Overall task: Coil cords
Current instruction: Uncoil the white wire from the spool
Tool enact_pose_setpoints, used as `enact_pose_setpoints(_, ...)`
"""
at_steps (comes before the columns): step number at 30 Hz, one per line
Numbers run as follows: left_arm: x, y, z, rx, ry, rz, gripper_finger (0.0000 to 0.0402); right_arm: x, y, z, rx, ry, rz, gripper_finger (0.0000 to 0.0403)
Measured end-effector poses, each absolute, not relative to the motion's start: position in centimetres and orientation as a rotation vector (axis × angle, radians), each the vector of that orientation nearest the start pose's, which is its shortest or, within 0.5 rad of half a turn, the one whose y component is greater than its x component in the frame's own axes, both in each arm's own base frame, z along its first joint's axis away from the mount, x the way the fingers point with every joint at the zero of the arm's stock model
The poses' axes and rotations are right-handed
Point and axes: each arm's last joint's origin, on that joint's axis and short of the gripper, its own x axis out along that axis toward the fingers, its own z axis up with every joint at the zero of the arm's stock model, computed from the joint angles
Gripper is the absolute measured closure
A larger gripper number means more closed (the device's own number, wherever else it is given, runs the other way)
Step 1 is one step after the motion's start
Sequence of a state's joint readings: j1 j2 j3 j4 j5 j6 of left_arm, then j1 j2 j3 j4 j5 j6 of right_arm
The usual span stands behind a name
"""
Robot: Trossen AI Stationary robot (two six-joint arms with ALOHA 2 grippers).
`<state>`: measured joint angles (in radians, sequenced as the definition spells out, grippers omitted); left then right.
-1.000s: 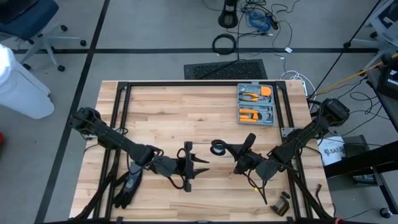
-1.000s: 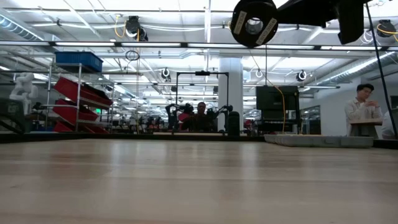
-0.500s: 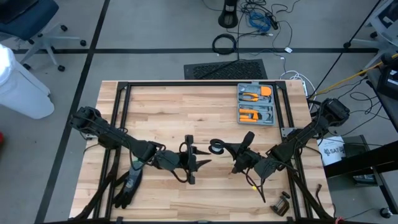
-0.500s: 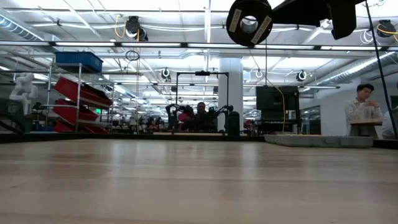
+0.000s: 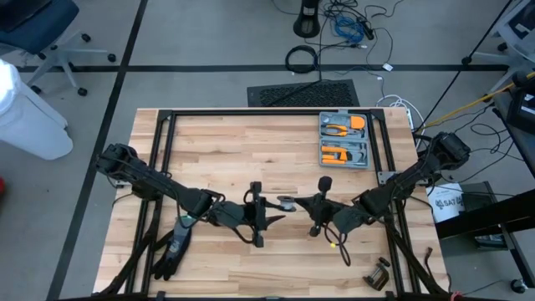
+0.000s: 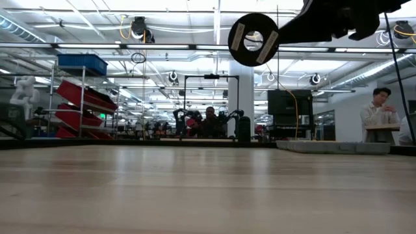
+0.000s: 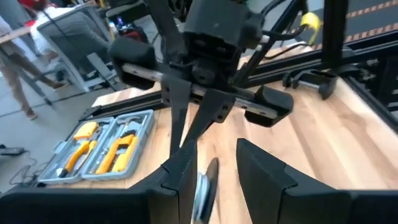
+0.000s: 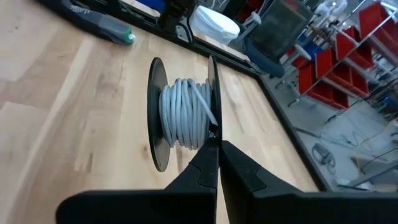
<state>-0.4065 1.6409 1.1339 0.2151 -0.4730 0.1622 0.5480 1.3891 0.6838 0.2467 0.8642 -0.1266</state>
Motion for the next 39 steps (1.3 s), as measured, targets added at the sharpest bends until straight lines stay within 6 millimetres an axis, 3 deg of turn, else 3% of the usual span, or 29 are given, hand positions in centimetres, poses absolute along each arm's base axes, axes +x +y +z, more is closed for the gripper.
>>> enact_pose_setpoints(7, 35.0, -14.0, 26.4, 0.233, 0.295, -0.071, 0.0283, 24.6, 12.5, 21.2, -0.411, 0.369, -0.281, 0.0403)
enact_pose_setpoints(25, 35.9, -12.2, 25.4, 0.194, 0.338, 0.036, 0.0291, 24.7, 12.4, 21.1, -0.412, 0.380, -0.261, 0.0403)
enact_pose_setpoints(39, 36.0, -12.2, 26.1, 0.355, 0.322, 0.108, 0.0326, 25.1, 11.6, 21.0, -0.319, 0.376, -0.311, 0.0403)
